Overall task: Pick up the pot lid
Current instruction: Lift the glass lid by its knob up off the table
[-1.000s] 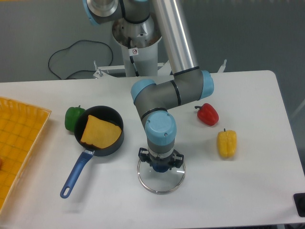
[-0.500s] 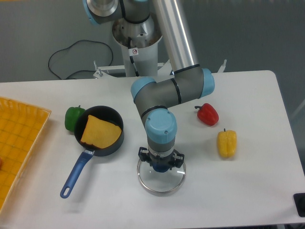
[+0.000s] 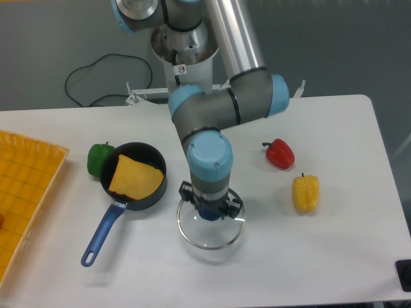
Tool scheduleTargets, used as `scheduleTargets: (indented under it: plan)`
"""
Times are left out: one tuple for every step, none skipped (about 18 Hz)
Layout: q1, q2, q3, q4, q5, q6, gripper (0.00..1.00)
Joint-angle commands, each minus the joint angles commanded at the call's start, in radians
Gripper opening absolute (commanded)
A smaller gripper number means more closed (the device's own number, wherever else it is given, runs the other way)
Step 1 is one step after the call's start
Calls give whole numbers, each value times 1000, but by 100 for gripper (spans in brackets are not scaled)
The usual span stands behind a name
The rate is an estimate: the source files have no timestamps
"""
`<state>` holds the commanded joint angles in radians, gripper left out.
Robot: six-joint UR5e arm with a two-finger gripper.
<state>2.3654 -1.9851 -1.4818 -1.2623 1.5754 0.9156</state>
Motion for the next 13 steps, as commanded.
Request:
scheduleTargets:
  plan:
    - [-6,9,2,-14,-2,2,48]
    - [-11,20,3,-17,-6,3,48]
    - [-18,31,5,-19,-8,3,48]
    - [-76,64,0,-22,-35,3,47]
    - [-84,63,2,-22,-37,2,47]
    - [-94,63,2,-20,-37,2,47]
    - [-101,63,2,-20,-35,2,47]
    - [-104,63,0,-19,-34,0,47]
    - [-106,63,0,-20,-31,0,47]
    - [-109,65,-5,-20,-31,0,47]
    - [-109,65,-6,-23,-29,2,47]
    - [-109,66,-6,-25,-29,2,47]
    - [-109,72,-11,-25,-28,2,47]
